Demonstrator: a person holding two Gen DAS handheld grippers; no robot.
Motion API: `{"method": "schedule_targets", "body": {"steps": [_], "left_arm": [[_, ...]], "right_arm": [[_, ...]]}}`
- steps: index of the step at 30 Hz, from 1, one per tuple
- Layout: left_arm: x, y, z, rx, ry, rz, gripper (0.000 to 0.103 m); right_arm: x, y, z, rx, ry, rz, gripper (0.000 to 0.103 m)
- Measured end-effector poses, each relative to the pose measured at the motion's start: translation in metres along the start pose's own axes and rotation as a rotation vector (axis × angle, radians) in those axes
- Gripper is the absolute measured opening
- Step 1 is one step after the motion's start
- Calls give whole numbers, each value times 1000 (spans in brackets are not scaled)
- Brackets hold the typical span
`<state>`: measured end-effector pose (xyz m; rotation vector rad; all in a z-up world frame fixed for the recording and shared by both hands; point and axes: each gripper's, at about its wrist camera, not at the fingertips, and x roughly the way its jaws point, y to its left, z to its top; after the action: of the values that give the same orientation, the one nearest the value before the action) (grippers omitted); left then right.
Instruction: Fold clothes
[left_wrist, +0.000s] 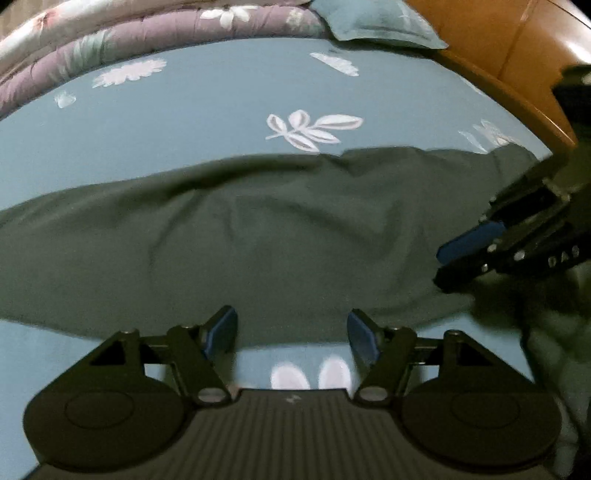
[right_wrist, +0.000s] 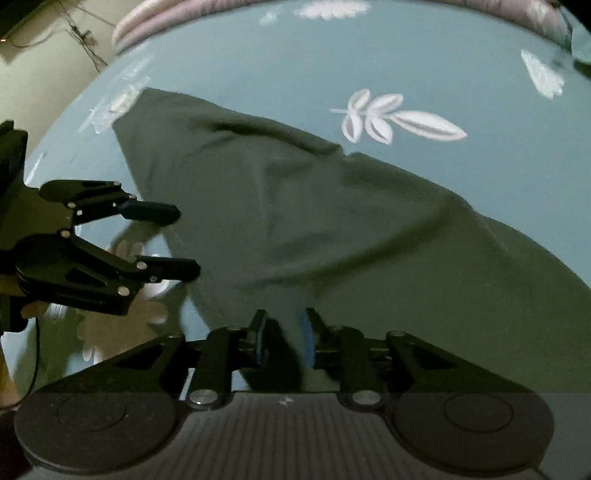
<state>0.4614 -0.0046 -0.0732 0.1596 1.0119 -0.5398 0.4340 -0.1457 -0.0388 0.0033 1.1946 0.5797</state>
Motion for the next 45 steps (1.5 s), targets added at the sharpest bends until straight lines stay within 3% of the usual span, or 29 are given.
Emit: {"method": "schedule_targets", "body": {"steps": [2, 6, 11, 13, 17, 21, 27, 34, 37, 41, 42, 43, 44, 45], "left_arm": [[-6, 2, -3, -4, 24, -27, 69], [-12, 4, 6, 4, 3, -4, 69], [-4, -1, 23, -53, -44, -53, 69], [1, -6, 27, -70, -49, -70, 70], [11, -12, 25, -103, -34, -91, 71], [13, -13, 26, -108, -27, -87, 71], [16, -16, 30, -108, -8, -74, 73], [19, -22, 32, -80, 7, -51, 77], [19, -22, 32, -82, 8, -52, 77], [20, -22, 32, -78, 8, -51, 78], [20, -23, 32, -77, 9, -50, 79], [20, -23, 33, -76, 10, -49, 79], [20, -24, 33, -74, 11, -47, 79], [20, -24, 34, -74, 12, -44, 79]], "right_arm": [[-7, -1, 0, 6, 16, 40, 33], [-31, -18, 9, -12, -49, -22, 33], [-78, -78, 23, -78, -162, -236, 47], [-89, -109, 26, -78, -163, -313, 47], [-105, -161, 18, -87, -124, -370, 50], [-111, -182, 1, -169, -65, -399, 50], [-143, -215, -10, -119, -129, -447, 50], [-129, -237, -23, -43, -145, -393, 50], [-115, -237, -33, -48, -106, -360, 50], [-105, -231, -47, -74, -75, -389, 52], [-105, -229, -50, -75, -77, -394, 51], [-105, -228, -54, -76, -79, -398, 43], [-104, -224, -57, -88, -77, -404, 22], [-104, -218, -59, -116, -68, -413, 14]]}}
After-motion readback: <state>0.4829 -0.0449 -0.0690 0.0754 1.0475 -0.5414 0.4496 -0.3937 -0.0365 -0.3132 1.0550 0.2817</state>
